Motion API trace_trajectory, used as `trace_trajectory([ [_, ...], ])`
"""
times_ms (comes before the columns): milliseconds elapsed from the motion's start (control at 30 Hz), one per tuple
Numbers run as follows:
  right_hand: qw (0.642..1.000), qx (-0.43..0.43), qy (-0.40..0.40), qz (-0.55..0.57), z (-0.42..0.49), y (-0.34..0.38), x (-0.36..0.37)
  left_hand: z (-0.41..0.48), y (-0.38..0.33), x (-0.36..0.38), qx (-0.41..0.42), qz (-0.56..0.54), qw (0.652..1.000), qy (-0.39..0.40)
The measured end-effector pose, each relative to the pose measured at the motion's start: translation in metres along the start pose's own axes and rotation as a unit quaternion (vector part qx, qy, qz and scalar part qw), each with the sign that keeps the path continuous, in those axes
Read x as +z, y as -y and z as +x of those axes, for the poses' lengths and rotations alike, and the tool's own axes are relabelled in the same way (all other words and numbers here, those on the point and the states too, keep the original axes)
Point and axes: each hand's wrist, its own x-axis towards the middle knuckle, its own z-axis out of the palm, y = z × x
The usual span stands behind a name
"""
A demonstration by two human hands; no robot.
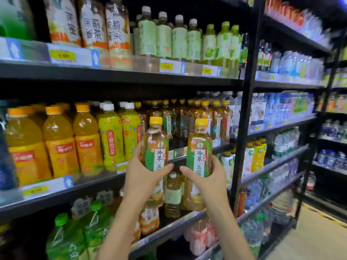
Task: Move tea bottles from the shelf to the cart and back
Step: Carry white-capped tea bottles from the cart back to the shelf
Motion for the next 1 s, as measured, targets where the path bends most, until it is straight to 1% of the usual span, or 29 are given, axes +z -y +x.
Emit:
trace_trajectory([
  [133,0.998,-0.011,0.06,0.014,0.052,-0.011,-0.019,0.023,-0.004,0.037,0.013,0.014,0.998,-0.061],
  [233,0.996,-0.027,0.09,0.006,0.089,-0.018,-0.028,0.037,-0.009,0.062,0.021,0.027,0.995,-0.098],
  [367,0.992,-0.063,0.112,0.016,0.133,-0.015,-0.031,0.051,-0.012,0.088,0.032,0.048,0.991,-0.122],
  [533,0.986,-0.101,0.131,0.018,0.174,-0.014,-0.02,0.081,-0.008,0.103,0.044,0.077,0.985,-0.15],
  [733,0.986,-0.113,0.119,0.031,0.213,-0.018,0.0,0.123,0.004,0.109,0.07,0.078,0.985,-0.137],
  [1000,0.983,-0.137,0.119,0.038,0.247,-0.032,0.031,0.156,0.009,0.109,0.118,0.049,0.985,-0.119],
])
